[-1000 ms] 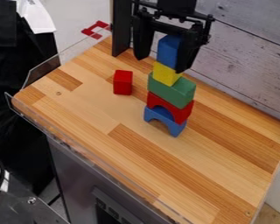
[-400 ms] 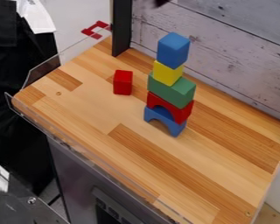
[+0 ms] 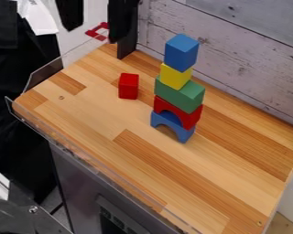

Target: Put the blue cube on top of the yellow cube

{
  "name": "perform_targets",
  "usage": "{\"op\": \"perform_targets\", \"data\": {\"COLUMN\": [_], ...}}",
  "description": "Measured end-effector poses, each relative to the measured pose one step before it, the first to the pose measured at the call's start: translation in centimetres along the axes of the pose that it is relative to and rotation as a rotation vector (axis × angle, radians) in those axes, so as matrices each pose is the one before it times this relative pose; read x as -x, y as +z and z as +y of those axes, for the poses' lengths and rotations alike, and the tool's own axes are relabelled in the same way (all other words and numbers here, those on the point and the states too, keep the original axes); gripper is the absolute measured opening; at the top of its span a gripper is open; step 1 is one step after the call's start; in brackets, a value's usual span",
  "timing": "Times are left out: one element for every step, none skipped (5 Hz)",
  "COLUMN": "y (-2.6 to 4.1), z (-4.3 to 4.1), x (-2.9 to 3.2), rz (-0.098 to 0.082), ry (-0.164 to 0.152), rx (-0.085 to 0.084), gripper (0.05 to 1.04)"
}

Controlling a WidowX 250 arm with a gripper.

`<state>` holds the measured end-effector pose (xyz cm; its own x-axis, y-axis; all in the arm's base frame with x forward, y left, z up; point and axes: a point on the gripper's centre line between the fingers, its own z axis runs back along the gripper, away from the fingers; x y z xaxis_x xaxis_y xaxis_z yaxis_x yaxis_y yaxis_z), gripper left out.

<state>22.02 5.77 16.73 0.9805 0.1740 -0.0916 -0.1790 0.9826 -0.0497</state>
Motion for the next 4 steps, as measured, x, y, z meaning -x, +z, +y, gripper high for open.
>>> {"op": "perform_targets", "data": {"y": [-2.353,-2.576,-1.314,-0.004], "z": [0.297,0.064,-0.136,0.002], "x": [-1.114,-1.807,-0.83,-0.014], "rz": [-0.007,-0.0304,0.003,0.0015], "ry": [-0.0352,-0.0295,-0.0235,-0.0031], "rx": [0.0037,0.0127,-0.0029,0.0003], "gripper": [1.0,1.0,1.0,1.0]}}
